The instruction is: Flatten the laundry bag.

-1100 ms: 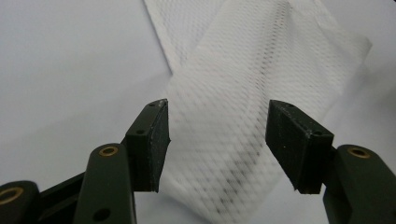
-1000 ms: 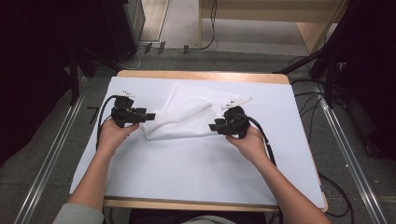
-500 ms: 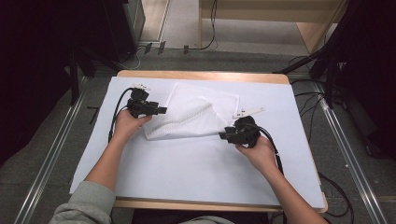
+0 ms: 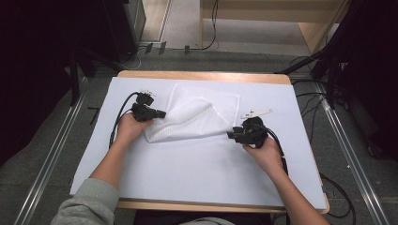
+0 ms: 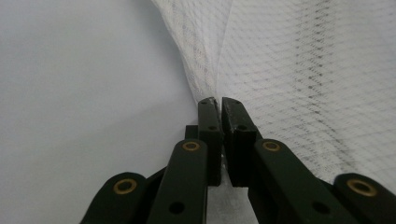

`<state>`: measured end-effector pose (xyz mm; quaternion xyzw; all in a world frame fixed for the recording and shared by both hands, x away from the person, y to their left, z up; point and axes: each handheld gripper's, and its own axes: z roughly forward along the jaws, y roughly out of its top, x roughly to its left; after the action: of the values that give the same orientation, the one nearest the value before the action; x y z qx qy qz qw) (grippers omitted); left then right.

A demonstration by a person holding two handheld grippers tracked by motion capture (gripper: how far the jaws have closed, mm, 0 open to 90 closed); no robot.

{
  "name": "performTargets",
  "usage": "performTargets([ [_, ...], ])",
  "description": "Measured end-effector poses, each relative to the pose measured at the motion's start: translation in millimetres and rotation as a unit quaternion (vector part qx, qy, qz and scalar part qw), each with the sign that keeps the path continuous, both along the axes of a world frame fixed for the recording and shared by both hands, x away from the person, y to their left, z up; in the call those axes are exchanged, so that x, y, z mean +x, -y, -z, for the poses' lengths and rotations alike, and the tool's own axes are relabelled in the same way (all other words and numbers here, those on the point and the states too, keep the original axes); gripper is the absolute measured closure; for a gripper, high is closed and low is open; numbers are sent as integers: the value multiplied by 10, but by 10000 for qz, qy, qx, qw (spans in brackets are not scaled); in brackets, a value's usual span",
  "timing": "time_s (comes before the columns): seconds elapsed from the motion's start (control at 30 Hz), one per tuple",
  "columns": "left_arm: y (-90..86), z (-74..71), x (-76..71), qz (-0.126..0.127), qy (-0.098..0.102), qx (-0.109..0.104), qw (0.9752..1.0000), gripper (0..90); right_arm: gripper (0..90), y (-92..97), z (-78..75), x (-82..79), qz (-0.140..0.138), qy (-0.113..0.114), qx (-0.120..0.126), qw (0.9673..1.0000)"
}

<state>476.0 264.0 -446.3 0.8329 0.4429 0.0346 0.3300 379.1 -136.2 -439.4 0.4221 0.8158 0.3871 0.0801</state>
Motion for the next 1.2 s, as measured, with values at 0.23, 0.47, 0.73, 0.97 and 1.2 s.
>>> performTargets([
  [0.23,-30,-51,-47,46,25,-6,10000,854,636,30,4,21,43,0,39,10000],
  [0.47,-194,14,-122,-42,-416,-240,9988,785,636,14,10,16,31,-3,-2,10000],
  [0.73,-246,-116,-195,-146,-148,-336,9992,900,636,-19,32,36,6,18,-45,10000],
  [0.97,-193,-288,-285,-57,55,-478,9988,900,633,8,20,52,21,57,-26,10000],
  [1.2,-50,-499,-428,187,288,-668,9972,900,632,70,-13,54,144,98,42,9998],
])
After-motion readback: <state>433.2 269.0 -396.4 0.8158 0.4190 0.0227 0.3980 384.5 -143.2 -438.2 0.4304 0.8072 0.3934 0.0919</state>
